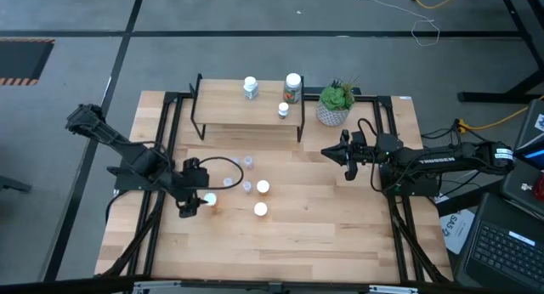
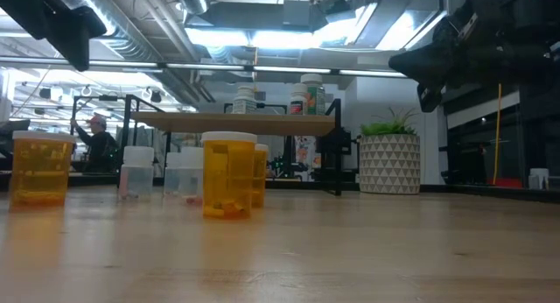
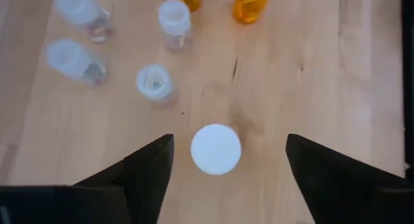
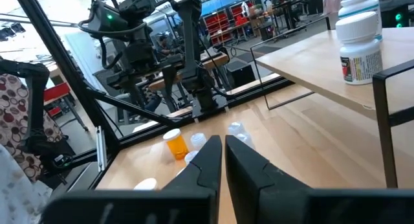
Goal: Pick and place medicine bottles onto shelf by color
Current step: Put the orange pill bottle on the shelf
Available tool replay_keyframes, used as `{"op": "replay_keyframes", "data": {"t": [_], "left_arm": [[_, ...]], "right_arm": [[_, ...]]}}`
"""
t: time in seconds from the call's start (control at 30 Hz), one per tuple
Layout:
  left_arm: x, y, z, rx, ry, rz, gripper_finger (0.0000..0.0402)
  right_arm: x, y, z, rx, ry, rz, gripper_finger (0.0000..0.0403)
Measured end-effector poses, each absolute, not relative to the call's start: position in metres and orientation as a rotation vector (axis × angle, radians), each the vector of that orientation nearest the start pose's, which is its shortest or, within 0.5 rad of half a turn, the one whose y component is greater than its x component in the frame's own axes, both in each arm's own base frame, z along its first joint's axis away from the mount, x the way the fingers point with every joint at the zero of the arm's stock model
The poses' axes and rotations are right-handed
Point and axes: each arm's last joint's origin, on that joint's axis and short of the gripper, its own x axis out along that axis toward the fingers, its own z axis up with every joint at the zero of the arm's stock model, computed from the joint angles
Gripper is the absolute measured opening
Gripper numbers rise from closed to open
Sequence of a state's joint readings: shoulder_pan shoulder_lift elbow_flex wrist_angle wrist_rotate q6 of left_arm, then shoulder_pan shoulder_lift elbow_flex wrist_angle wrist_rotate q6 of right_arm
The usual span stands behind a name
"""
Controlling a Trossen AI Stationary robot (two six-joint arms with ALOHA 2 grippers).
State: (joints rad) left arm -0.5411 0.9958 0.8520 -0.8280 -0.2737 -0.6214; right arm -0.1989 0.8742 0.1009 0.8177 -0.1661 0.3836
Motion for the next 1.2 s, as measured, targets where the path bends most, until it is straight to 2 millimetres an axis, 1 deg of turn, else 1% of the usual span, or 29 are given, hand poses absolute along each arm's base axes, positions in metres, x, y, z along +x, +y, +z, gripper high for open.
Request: {"op": "replay_keyframes", "data": {"t": [0.1, 0.17, 0.33, 0.5, 0.93, 1.2], "left_arm": [[0.160, -0.089, 0.270, -0.212, 0.922, 0.040, 0.0318], [0.160, -0.094, 0.267, -0.194, 0.942, 0.019, 0.0323], [0.161, -0.106, 0.259, -0.126, 0.984, -0.021, 0.0320], [0.168, -0.114, 0.246, -0.071, 1.044, 0.005, 0.0318], [0.185, -0.119, 0.221, -0.045, 1.144, 0.092, 0.0316], [0.194, -0.115, 0.211, -0.062, 1.188, 0.148, 0.0315]], "right_arm": [[0.162, -0.028, 0.182, 0.375, -0.049, -0.024, 0.0024], [0.162, -0.028, 0.182, 0.371, -0.049, -0.024, 0.0024], [0.162, -0.028, 0.182, 0.352, -0.046, -0.024, 0.0024], [0.162, -0.028, 0.181, 0.352, -0.035, -0.026, 0.0024], [0.162, -0.028, 0.178, 0.358, -0.004, -0.031, 0.0023], [0.162, -0.028, 0.178, 0.358, -0.004, -0.031, 0.0023]]}}
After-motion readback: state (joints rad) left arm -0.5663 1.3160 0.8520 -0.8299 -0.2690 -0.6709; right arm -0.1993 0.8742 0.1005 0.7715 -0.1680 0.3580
